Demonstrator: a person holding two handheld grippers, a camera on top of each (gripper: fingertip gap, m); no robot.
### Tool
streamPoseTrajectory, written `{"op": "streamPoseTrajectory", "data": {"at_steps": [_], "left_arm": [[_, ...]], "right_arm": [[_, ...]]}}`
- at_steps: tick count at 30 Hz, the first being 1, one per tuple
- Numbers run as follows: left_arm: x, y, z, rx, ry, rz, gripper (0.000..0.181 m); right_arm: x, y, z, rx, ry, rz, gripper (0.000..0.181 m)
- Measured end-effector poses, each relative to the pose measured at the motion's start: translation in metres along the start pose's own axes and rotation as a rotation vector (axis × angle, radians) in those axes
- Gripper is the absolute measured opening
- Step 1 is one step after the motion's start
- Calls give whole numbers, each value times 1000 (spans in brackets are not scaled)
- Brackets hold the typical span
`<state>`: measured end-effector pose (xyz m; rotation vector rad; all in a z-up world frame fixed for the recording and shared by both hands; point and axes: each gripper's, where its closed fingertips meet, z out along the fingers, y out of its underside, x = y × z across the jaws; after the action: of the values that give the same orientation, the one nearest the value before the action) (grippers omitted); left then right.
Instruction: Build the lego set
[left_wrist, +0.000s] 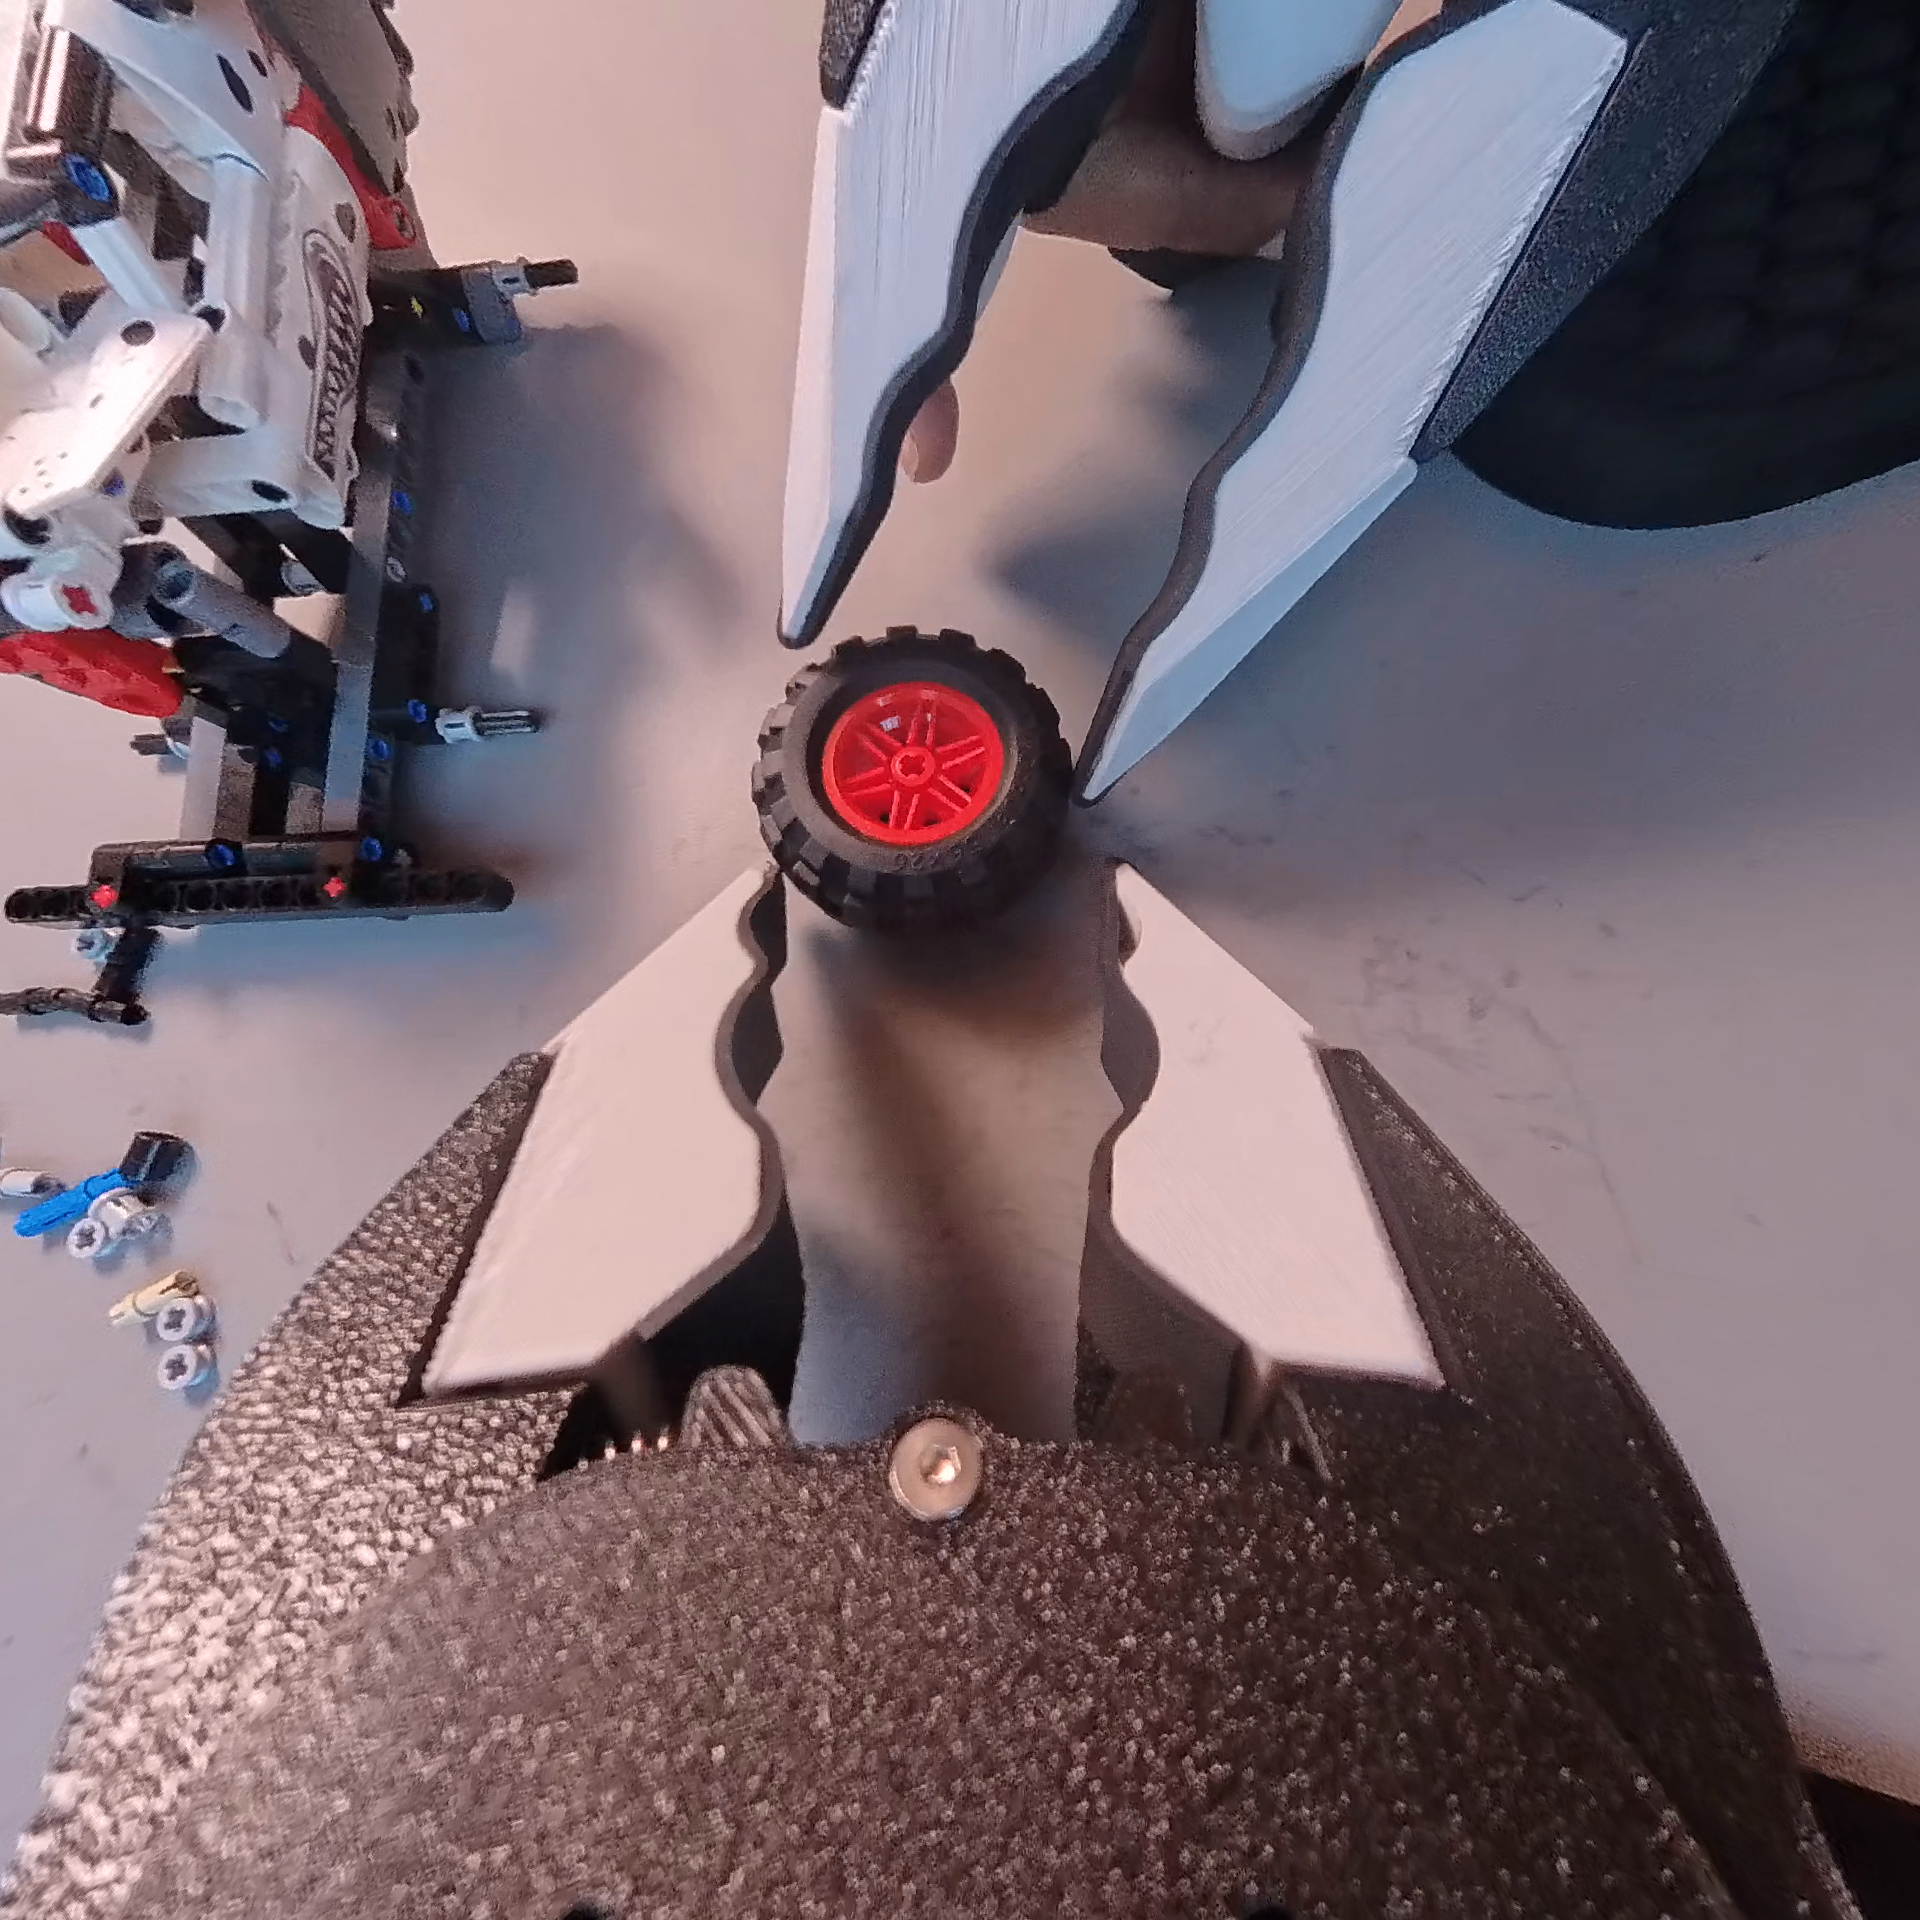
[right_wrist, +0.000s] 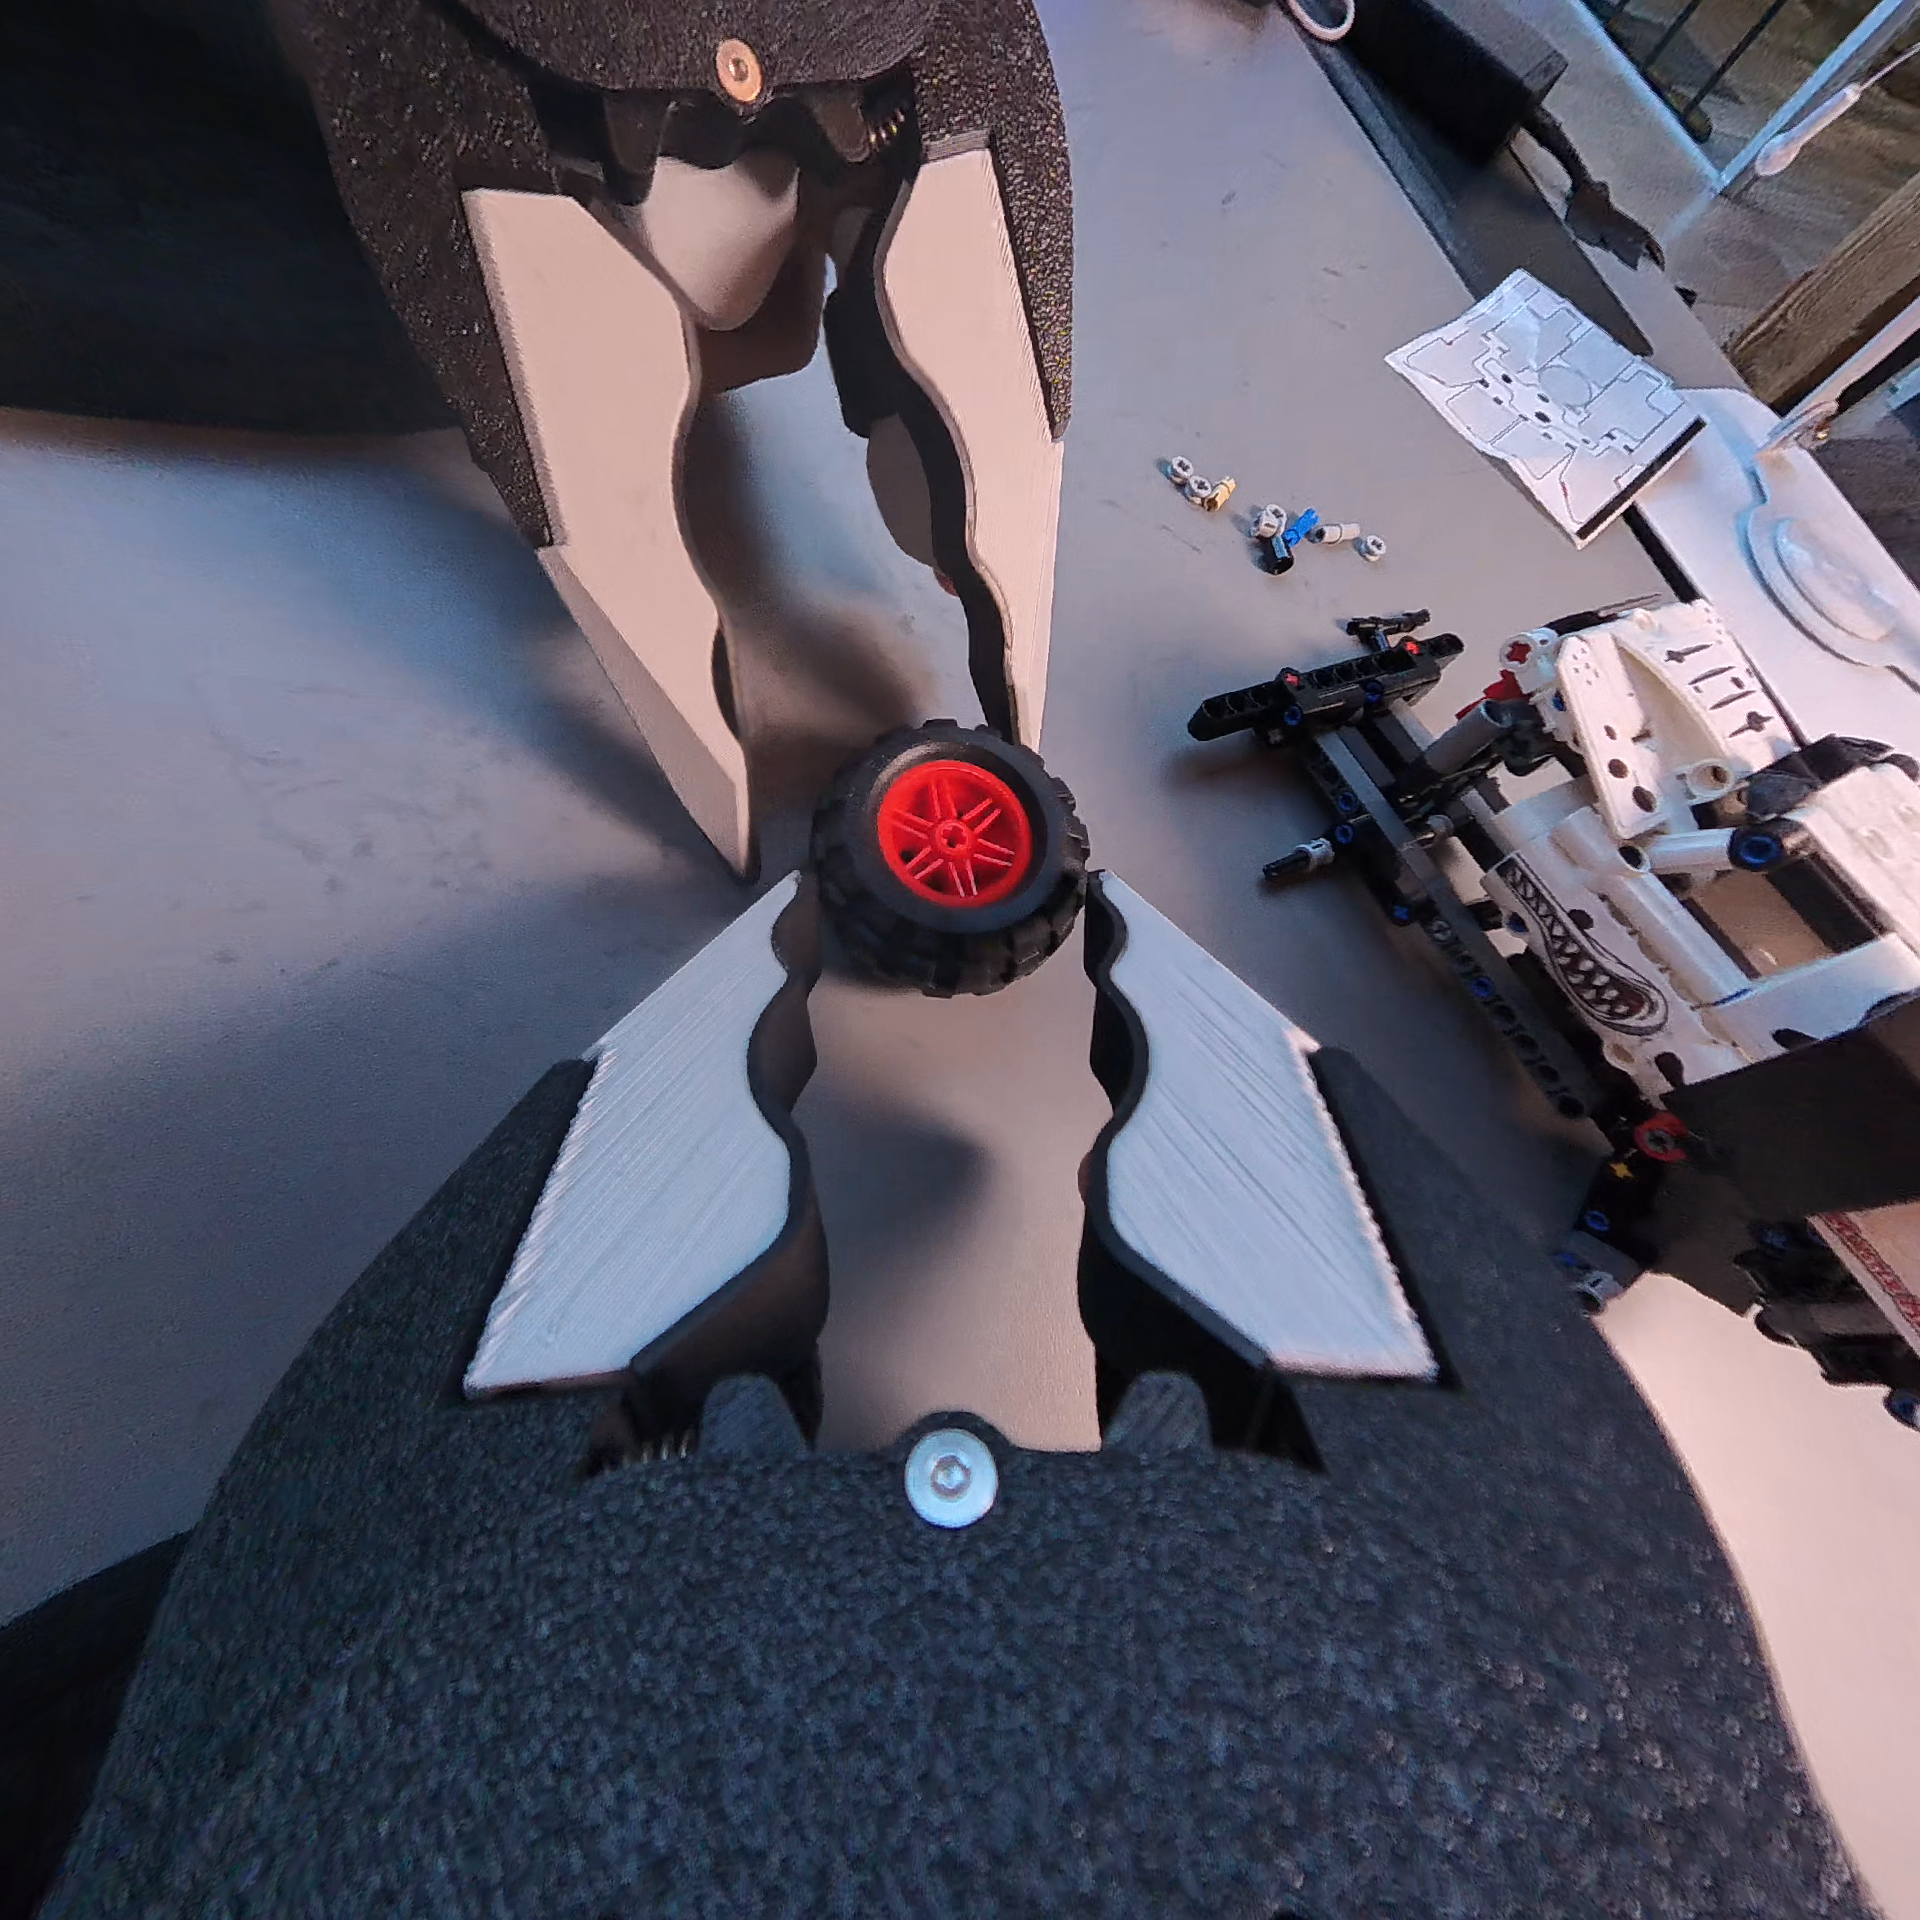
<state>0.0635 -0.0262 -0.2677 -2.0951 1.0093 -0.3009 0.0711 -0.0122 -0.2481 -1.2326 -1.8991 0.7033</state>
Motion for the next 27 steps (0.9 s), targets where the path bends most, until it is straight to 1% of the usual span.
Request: {"op": "streamPoseTrajectory", "data": {"at_steps": [3,5,10,14,18,20,22,23,27], "left_arm": [[0,-2,-2,18,-9,5,62],[-2,-6,-6,53,-10,-10,64],[-15,-23,-27,229,-20,-102,67],[-37,-32,-44,341,-115,-118,69],[-62,-36,-54,410,-200,-158,69],[-78,-36,-55,418,-235,-177,69],[-94,-35,-52,397,-246,-209,72],[-101,-33,-48,373,-243,-227,76],[-116,-29,-26,263,-199,-254,94]], "right_arm": [[0,1,1,-14,9,-3,49],[1,2,1,-19,13,-1,50],[5,2,-1,-8,30,22,52],[5,0,-3,3,28,29,56],[3,-5,3,4,-1,37,64],[0,-7,10,-15,-51,52,67],[-2,-3,17,-56,-85,64,62],[3,-1,18,-74,-66,58,57],[5,0,10,-59,-76,81,56]]}}
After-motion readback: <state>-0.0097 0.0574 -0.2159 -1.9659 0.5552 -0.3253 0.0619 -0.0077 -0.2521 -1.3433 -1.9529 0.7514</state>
